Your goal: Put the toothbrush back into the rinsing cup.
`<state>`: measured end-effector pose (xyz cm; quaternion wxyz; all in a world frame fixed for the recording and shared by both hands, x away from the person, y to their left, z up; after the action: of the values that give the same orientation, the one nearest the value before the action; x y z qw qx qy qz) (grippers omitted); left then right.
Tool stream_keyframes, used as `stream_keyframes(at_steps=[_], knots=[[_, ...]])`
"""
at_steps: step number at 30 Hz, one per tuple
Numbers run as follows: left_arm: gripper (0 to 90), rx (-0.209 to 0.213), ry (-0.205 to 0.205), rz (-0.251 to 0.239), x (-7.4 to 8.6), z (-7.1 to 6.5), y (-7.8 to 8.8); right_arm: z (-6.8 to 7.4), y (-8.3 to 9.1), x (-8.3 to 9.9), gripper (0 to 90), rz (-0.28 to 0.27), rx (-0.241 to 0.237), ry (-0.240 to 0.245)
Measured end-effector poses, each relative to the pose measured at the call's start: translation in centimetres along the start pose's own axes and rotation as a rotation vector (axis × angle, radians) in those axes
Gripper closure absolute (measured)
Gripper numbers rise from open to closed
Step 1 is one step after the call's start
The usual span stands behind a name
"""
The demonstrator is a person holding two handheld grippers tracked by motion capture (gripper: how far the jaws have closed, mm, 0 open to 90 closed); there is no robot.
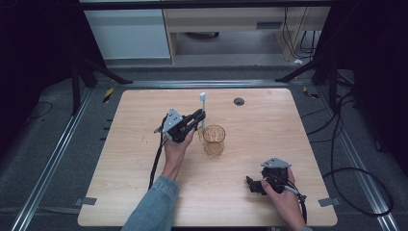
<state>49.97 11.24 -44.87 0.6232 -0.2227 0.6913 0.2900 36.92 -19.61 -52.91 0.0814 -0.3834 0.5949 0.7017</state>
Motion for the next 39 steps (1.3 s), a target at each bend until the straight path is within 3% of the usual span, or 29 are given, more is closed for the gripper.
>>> stream_keyframes(at_steps=[18, 39], knots=[[78.6, -0.013, 0.009, 0.018, 1.6, -0.1, 0.1, 0.0, 0.0, 0.0, 0.4, 0.000, 0.001, 0.000], [78.4, -0.026, -0.009, 0.028, 2.6, -0.6, 0.6, 0.0, 0.0, 0.0, 0.4, 0.000, 0.000, -0.001]])
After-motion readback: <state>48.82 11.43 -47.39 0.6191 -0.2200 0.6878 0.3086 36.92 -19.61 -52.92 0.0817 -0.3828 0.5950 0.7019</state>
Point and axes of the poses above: each handheld gripper's, and its own axes: y roughly backward along the jaws, x roughly out of its underside, z roughly to its left, the point moved 2 cm from there along -y, roughly forward along the jaws, and after that the axes turned 7 degrees about z, right-handed, at the moved point
